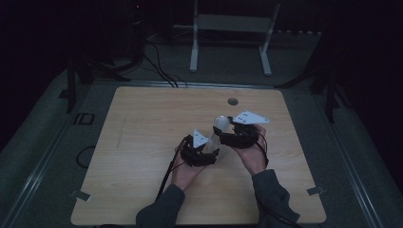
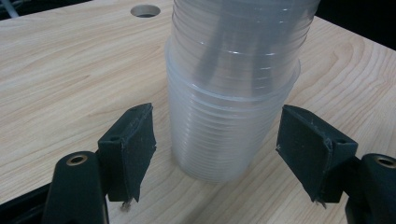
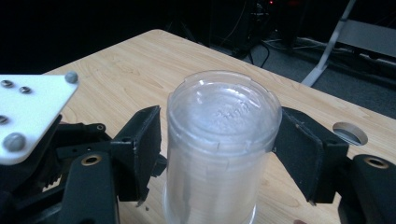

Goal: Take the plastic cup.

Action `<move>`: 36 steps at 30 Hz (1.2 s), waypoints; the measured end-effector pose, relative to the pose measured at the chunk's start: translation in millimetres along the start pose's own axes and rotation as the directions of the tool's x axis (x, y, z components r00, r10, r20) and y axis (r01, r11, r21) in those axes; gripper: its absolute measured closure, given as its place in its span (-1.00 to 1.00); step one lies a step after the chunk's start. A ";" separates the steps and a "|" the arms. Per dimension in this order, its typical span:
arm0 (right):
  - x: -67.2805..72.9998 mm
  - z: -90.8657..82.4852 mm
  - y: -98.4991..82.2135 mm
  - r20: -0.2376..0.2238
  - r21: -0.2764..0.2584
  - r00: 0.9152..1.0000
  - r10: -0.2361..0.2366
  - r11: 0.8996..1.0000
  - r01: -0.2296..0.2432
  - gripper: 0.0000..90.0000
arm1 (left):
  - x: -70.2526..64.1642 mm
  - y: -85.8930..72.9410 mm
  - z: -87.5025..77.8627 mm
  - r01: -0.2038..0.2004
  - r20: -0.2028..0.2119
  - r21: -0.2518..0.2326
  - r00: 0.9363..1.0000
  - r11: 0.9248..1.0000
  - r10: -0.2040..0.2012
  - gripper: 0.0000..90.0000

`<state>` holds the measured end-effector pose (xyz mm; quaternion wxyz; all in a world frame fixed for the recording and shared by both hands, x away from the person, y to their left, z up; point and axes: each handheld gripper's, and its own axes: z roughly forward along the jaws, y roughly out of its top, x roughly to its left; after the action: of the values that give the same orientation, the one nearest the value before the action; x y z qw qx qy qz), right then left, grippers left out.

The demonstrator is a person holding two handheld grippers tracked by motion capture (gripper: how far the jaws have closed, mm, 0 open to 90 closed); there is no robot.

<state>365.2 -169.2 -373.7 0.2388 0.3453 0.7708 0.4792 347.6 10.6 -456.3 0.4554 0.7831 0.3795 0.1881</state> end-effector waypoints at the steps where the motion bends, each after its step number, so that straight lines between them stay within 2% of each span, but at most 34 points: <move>1: 0.0 1.0 0.3 0.000 0.001 1.000 0.006 1.000 -0.006 -0.28 | 0.0 -0.1 0.2 0.000 0.000 -0.001 1.000 1.000 0.000 -0.39; 11: 0.1 4.6 2.2 -0.004 0.004 1.000 -0.004 1.000 0.004 -0.15 | -0.4 -0.1 2.9 -0.005 -0.004 0.000 1.000 1.000 0.005 -0.40; 36: 0.4 -5.2 13.6 -0.011 -0.044 1.000 0.005 0.999 -0.005 -0.12 | -4.0 5.3 7.4 -0.012 -0.005 -0.012 1.000 1.000 0.012 -0.42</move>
<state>365.5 -167.8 -359.2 0.2409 0.3393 0.7605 0.4986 351.9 1.8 -455.4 0.4581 0.7820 0.3750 0.1950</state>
